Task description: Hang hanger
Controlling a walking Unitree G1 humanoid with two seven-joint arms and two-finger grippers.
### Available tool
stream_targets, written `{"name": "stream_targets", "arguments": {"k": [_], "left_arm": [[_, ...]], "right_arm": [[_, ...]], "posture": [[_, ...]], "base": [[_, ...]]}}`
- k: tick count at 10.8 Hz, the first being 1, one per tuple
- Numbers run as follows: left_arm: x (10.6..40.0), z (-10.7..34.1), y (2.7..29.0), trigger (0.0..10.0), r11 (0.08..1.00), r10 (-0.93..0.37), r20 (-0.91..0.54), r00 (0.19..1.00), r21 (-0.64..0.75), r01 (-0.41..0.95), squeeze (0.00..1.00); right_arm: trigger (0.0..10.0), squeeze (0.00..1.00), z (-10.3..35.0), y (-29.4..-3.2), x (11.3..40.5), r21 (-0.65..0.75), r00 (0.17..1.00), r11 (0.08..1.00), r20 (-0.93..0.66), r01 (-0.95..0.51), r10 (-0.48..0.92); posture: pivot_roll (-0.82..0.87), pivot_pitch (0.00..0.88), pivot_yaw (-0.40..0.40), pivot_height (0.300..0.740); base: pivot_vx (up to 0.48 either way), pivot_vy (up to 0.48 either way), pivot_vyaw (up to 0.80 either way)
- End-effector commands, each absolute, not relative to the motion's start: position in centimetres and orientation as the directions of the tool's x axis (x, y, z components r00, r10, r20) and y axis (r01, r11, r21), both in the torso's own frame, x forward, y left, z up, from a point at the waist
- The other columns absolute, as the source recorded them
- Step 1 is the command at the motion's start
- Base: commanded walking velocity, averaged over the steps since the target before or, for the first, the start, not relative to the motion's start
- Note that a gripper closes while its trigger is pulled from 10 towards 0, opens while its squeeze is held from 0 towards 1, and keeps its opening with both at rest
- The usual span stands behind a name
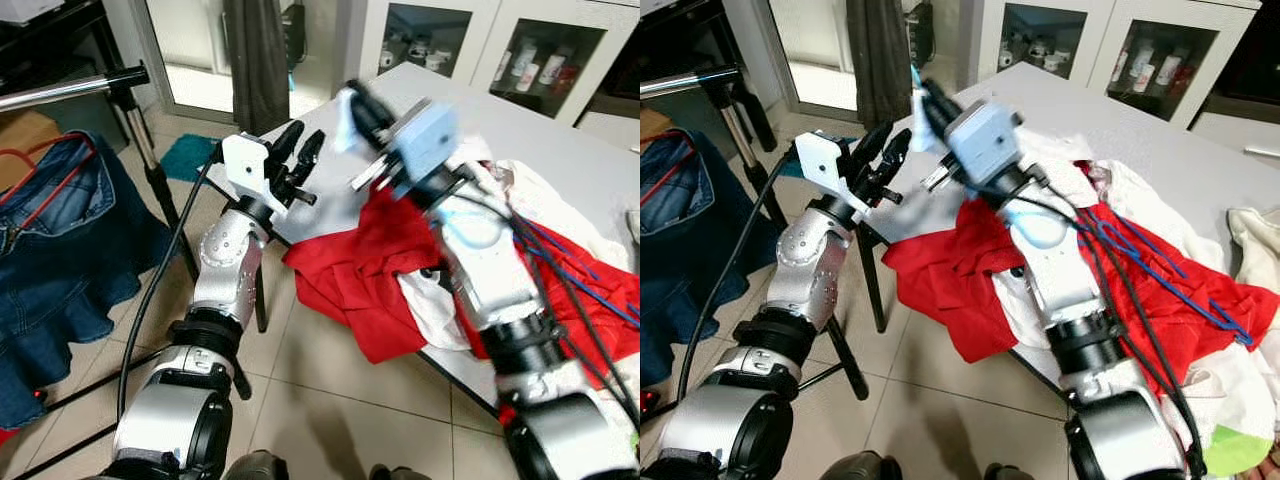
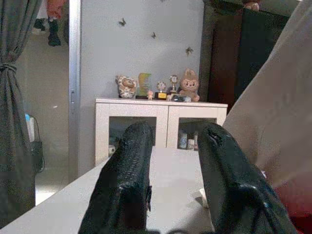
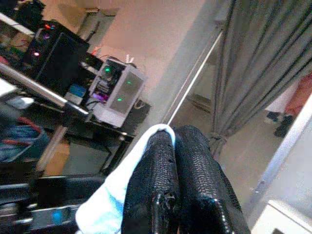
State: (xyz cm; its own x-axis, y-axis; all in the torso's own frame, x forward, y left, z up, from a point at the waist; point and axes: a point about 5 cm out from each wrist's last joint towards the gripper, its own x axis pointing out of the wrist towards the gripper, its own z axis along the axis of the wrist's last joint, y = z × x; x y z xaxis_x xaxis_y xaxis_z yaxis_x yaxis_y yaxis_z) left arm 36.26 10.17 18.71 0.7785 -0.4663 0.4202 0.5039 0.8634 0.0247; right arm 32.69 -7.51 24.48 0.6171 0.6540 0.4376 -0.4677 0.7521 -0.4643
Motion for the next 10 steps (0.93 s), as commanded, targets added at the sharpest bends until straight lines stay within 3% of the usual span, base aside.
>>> {"name": "stream_targets", "arguments": {"k": [1,3,7,10], "left_arm": [[36.2,20.0,9.6,10.0,0.844,-0.503,0.454,0.735,0.076,0.531,0.00],[35.8,21.0,8.7,10.0,0.822,-0.535,0.487,0.690,0.112,0.558,0.00],[35.8,21.8,8.2,10.0,0.810,-0.544,0.509,0.667,0.112,0.575,0.00],[35.9,21.1,8.5,10.0,0.815,-0.549,0.475,0.688,0.119,0.568,0.00]], "right_arm": [[8.1,0.00,24.6,-6.9,32.3,-0.491,0.595,0.728,0.427,-0.479,0.680],[8.5,0.00,23.9,-6.1,32.0,-0.505,0.591,0.700,0.388,-0.505,0.707],[8.0,0.00,24.0,-6.1,32.5,-0.485,0.637,0.734,0.386,-0.475,0.667],[8.2,0.00,26.3,-10.7,35.2,-0.247,0.795,0.929,0.483,-0.277,0.366]], "posture": [[0.07,0.009,0.011,0.740],[0.07,0.009,0.011,0.740],[0.07,0.009,0.010,0.740],[0.07,0.005,0.014,0.740]], "base": [[0.000,0.000,0.00],[0.000,0.000,0.00],[0.000,0.000,0.00],[0.000,0.000,0.00]]}}
